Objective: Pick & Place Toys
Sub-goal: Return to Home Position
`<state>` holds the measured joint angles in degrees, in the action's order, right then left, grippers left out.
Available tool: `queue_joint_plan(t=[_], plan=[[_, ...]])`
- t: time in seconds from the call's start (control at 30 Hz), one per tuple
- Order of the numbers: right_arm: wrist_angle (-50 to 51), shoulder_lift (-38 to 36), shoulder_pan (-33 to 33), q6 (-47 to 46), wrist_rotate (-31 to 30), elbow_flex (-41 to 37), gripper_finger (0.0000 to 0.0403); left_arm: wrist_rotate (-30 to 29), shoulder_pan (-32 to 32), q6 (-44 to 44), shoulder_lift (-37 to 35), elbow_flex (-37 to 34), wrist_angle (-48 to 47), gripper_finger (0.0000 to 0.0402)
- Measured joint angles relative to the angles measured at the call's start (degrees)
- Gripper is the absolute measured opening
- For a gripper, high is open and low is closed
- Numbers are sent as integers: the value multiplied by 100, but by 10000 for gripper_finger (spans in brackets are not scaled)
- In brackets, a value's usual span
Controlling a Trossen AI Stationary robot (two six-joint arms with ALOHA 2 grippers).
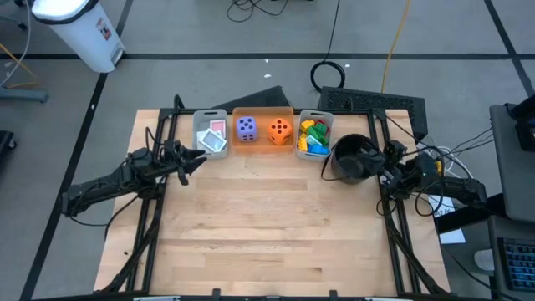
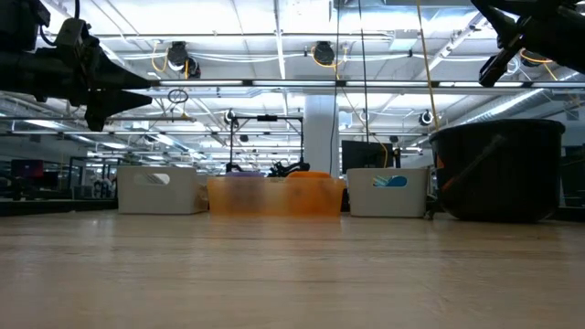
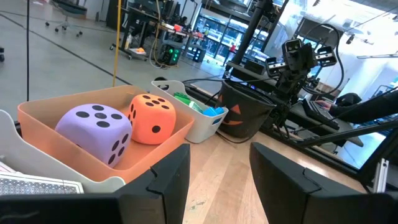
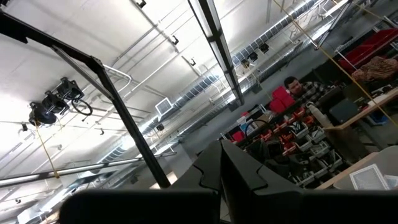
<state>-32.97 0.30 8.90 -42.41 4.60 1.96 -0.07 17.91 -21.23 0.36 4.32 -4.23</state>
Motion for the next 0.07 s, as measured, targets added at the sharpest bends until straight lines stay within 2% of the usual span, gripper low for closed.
queue_joint_plan(t=[0.07], plan=[[-1,0,1,1,-1,0,0,2,0,0,0,0,0,173]])
